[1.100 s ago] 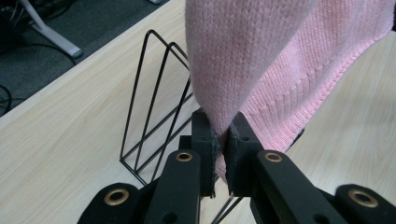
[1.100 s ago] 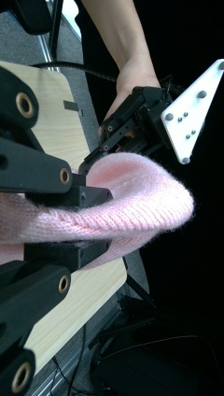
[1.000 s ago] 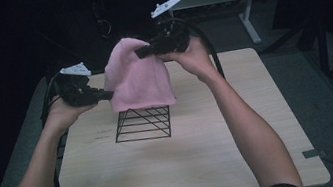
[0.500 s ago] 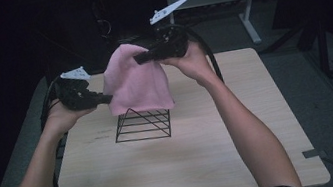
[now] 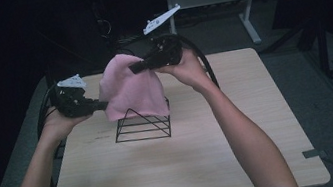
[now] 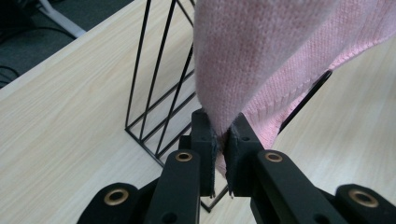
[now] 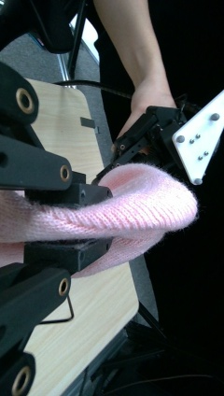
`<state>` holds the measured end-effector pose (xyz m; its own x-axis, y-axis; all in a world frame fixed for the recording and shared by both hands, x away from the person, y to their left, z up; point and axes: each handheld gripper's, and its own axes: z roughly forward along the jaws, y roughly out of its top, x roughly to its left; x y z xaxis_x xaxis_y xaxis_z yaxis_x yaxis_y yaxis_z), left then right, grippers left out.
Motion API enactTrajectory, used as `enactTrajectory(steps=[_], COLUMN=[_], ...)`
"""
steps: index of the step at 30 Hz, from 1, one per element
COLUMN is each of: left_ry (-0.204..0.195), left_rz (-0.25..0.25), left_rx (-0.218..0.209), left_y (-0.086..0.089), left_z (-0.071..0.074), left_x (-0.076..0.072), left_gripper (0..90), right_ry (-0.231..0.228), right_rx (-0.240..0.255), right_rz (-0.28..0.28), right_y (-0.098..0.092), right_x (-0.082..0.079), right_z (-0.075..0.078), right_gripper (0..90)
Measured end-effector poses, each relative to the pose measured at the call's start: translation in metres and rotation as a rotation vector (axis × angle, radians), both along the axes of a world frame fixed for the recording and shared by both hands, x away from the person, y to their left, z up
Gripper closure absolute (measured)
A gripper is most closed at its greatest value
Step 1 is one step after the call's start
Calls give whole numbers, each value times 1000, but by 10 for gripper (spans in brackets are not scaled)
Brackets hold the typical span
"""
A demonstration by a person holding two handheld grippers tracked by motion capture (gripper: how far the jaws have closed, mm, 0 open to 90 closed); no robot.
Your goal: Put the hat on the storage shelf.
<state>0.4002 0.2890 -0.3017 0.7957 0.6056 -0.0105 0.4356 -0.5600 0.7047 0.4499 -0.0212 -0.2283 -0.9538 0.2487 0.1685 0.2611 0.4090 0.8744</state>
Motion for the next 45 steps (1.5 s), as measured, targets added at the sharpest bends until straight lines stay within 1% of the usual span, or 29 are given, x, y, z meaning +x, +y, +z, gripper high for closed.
enactTrajectory(steps=[3, 5, 8, 9, 10, 11, 14, 16, 20, 22, 23, 24, 25, 26, 27, 28, 29, 30, 31, 32, 35, 37, 41, 43, 44, 45], left_ry=[0, -3, 7, 12, 9, 7, 19, 20, 34, 31, 33, 36, 38, 43, 44, 44, 46, 52, 58, 54, 58, 64, 69, 74, 84, 84], left_rz=[2, -1, 4, 3, 0, 3, 7, 7, 10, 6, 4, 14, 6, 15, 10, 10, 18, 21, 20, 21, 23, 25, 25, 25, 26, 23], left_rx=[17, 24, 16, 22, 40, 40, 44, 56, 59, 87, 90, 80, 94, 81, 94, 94, 82, 81, 85, 94, 97, 98, 91, 93, 99, 111], left_y=[0, 0, 0, 0, 0, -1, -1, -1, -1, -2, -2, -3, -2, -2, -1, -1, -1, 0, 0, -1, -1, 0, 1, 2, 2, 1], left_z=[-3, -5, -10, -12, -13, -14, -19, -22, -28, -30, -32, -33, -35, -36, -37, -37, -40, -43, -44, -45, -48, -51, -54, -57, -59, -60], left_x=[-1, -1, -2, -2, -2, -2, -3, -2, -3, -3, -3, -4, -3, -4, -3, -3, -4, -4, -4, -5, -5, -6, -6, -5, -5, -5], left_gripper=[836, 837, 836, 836, 836, 836, 836, 836, 836, 836, 836, 836, 836, 836, 837, 836, 836, 836, 836, 836, 836, 836, 836, 837, 837, 837], right_ry=[14, 12, 17, 21, 23, 24, 38, 45, 47, 50, 54, 60, 67, 64, 67, 69, 82, 79, 86, 86, 90, 98, 98, 103, 113, 119], right_rx=[0, -3, -8, -9, -12, -17, -21, -34, -43, -52, -58, -62, -60, -67, -67, -69, -73, -78, -80, -78, -85, -85, -88, -91, -97, -98], right_rz=[7, 11, 16, 18, 22, 24, 27, 36, 43, 48, 50, 53, 52, 55, 57, 56, 62, 65, 65, 68, 76, 78, 80, 82, 81, 79], right_y=[1, 1, 2, 2, 3, 3, 4, 5, 7, 8, 8, 8, 8, 7, 7, 7, 8, 8, 9, 9, 10, 10, 10, 10, 11, 12], right_x=[0, 0, 0, 0, 1, 1, 1, 1, 1, 1, 1, 0, 0, 0, 0, 0, 0, 1, 0, 0, 0, 0, 0, 0, -1, -1], right_z=[-4, -7, -11, -12, -14, -16, -21, -24, -28, -31, -32, -35, -36, -38, -39, -40, -42, -43, -44, -45, -49, -51, -56, -58, -60, -60], right_gripper=[757, 756, 754, 753, 751, 749, 745, 741, 736, 735, 734, 734, 733, 733, 732, 730, 729, 729, 729, 730, 733, 736, 737, 737, 734, 733])
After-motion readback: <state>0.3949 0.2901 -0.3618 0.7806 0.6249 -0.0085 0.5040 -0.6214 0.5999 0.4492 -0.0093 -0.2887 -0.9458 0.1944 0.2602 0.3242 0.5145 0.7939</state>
